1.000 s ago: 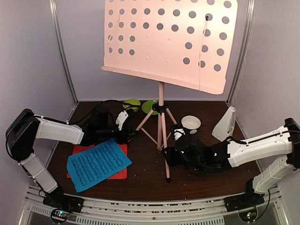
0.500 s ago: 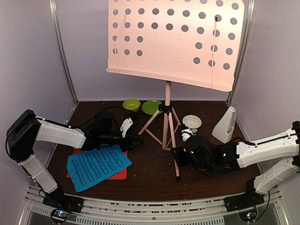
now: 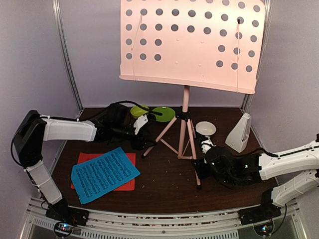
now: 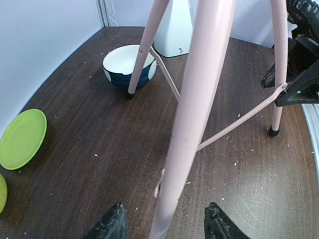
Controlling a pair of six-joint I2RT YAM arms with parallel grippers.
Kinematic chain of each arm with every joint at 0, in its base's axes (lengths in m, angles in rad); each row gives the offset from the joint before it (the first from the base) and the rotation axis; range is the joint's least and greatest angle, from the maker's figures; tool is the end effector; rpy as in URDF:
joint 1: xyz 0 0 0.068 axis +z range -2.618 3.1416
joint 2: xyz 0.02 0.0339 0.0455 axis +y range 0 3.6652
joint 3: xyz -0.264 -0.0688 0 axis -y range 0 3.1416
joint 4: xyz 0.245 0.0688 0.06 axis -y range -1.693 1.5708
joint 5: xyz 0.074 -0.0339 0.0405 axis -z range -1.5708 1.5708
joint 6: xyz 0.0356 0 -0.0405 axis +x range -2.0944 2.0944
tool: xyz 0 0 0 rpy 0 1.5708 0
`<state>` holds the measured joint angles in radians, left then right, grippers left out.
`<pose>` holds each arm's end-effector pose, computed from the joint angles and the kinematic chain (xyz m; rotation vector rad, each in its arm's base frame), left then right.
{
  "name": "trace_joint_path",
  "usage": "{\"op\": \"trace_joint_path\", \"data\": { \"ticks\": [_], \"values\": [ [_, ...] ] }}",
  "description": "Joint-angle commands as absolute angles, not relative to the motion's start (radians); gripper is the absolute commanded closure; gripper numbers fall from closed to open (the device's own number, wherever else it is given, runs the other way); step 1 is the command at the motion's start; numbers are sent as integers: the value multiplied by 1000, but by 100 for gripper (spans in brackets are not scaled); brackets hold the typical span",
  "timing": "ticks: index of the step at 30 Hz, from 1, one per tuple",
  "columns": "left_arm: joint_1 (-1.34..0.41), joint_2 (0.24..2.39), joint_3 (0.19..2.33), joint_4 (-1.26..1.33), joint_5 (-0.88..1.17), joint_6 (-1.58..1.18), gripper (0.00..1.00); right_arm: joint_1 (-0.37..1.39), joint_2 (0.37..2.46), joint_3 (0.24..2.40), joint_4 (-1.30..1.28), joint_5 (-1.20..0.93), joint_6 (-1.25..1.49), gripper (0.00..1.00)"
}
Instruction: Set up the instrument practice props
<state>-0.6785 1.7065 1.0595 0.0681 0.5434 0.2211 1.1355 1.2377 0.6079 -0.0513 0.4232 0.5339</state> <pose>0.2802 -0.2496 0.2181 1.2269 1.7956 -0.8472 0.1186 0.2203 0.2001 -0.4384 2.1769 0.4618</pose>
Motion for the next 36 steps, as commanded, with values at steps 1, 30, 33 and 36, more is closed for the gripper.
{"op": "trace_joint_path", "data": {
  "ticks": [1, 30, 33, 36],
  "values": [
    [-675, 1778, 1133, 39, 588, 273, 46, 1095, 1241, 574, -157, 490, 523, 66],
    [-704, 1772, 1064, 156, 504, 206, 95, 1053, 1350, 621, -103, 475, 461, 79],
    [-705, 1738, 1012, 190, 466, 192, 99, 1051, 1362, 627, -89, 474, 450, 82],
    [-705, 1701, 961, 211, 428, 177, 100, 1047, 1382, 636, -62, 467, 431, 90]
  ]
}}
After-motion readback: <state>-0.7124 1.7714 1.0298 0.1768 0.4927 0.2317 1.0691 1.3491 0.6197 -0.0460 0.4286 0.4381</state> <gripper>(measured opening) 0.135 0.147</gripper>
